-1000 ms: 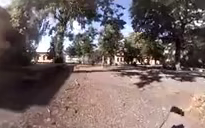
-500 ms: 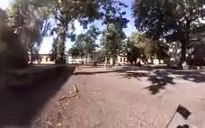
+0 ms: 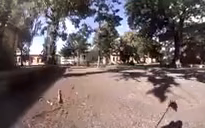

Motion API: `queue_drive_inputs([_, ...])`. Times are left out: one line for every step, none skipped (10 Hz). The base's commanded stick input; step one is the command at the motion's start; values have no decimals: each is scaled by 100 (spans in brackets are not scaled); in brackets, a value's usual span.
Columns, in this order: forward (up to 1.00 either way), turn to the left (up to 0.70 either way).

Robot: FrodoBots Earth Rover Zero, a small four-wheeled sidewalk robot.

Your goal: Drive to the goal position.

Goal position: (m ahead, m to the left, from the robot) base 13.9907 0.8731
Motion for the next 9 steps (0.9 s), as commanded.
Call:
queue_drive_inputs([100, -40])
queue_drive_inputs([100, -19])
queue_drive_inputs([100, 0])
queue_drive_inputs([100, 0])
queue_drive_inputs([100, 0])
queue_drive_inputs([100, 0])
queue_drive_inputs([100, 0])
queue_drive_inputs([100, 0])
queue_drive_inputs([100, 0])
